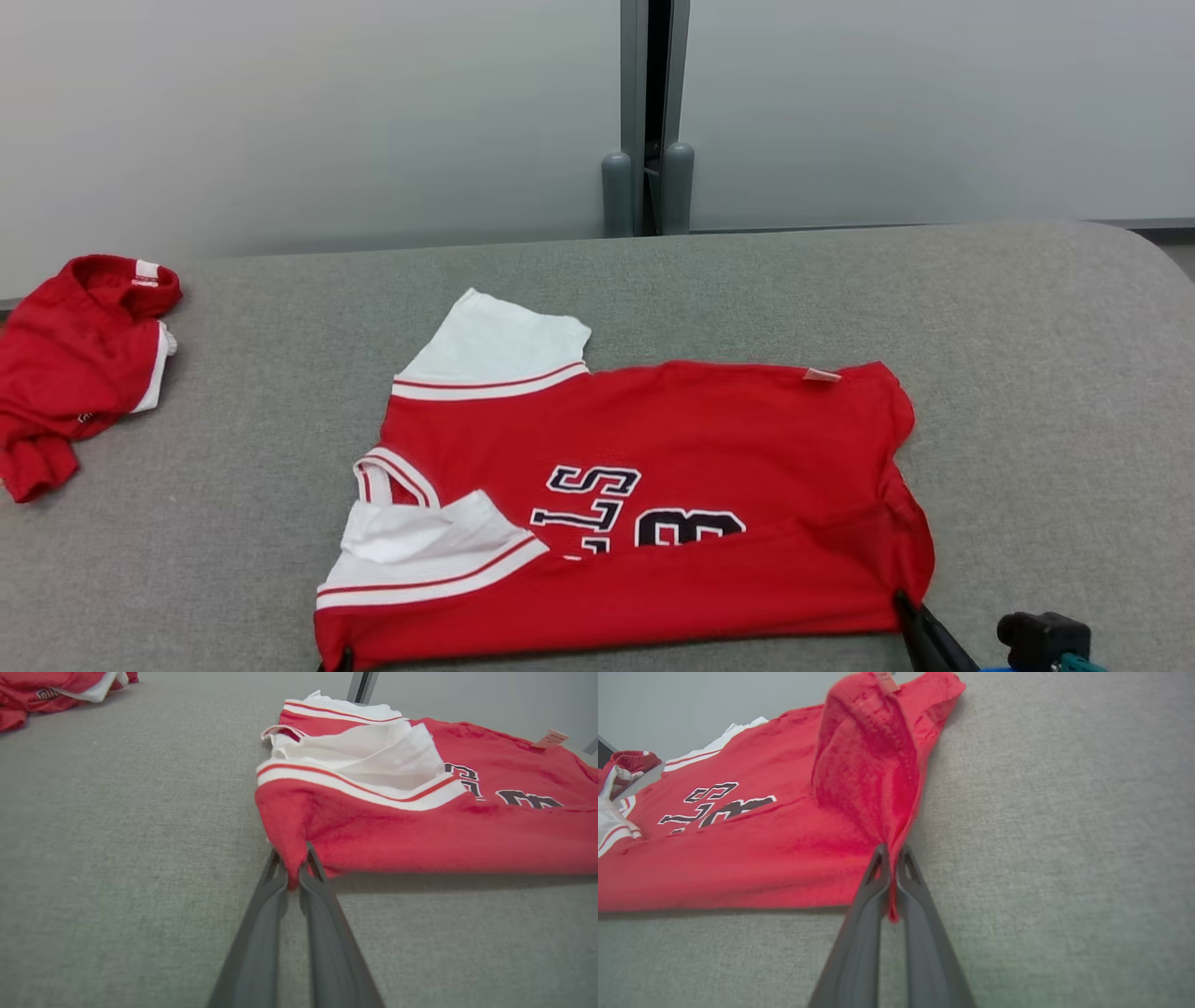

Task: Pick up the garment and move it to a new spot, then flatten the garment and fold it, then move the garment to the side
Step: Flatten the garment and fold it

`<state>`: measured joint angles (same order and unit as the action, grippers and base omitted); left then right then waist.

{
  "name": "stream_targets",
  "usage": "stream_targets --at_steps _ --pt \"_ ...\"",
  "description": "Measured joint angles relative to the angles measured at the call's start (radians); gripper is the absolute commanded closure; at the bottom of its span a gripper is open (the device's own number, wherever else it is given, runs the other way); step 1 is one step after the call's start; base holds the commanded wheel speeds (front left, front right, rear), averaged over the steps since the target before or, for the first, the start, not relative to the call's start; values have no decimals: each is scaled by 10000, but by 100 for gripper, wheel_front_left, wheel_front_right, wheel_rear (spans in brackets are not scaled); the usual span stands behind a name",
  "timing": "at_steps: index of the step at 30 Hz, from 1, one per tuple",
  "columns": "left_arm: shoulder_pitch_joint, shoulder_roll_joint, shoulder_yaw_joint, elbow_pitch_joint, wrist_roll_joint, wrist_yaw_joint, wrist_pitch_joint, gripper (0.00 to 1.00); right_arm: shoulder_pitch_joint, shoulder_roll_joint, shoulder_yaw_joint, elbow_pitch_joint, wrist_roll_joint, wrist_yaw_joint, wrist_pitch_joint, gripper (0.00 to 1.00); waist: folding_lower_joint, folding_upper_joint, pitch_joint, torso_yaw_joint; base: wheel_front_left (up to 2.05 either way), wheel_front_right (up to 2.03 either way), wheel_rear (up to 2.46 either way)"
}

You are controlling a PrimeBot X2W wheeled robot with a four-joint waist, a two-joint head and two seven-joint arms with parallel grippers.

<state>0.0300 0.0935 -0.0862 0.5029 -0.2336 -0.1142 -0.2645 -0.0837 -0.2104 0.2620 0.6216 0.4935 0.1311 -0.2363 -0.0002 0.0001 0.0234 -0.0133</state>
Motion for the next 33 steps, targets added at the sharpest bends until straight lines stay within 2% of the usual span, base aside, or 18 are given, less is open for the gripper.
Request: stream_targets --at_steps 9,10,11,12,13,20,33 --pt "985 -186 132 -704 71 59 0 100 1331 -10 -780 -1521 -257 0 909 100 0 0 -228 227 0 0 0" --pt "986 -198 134 -700 71 59 0 96 1394 25 -867 -1616 -316 0 1003 89 0 0 -226 230 0 0 0" --pt "986 -207 132 -702 79 65 0 65 1466 58 -953 -1718 -412 0 1058 69 1 0 -228 231 0 0 0" --pt "980 -222 132 -736 123 73 0 0 1516 109 -1080 -1820 -516 0 1057 20 1 0 -232 228 0 0 0" --pt "956 -238 130 -784 182 98 0 0 1535 167 -1183 -1912 -608 0 1055 0 1 0 -237 217 0 0 0" --pt "544 -316 284 -1609 451 159 0 0 1398 359 -1674 -2585 -1720 -2 677 0 2 0 -297 53 0 0 0" --pt "-581 -385 846 -3058 1037 245 0 0 388 1108 -2675 -4002 -2602 -2 -247 0 2 0 -397 -246 0 0 0"
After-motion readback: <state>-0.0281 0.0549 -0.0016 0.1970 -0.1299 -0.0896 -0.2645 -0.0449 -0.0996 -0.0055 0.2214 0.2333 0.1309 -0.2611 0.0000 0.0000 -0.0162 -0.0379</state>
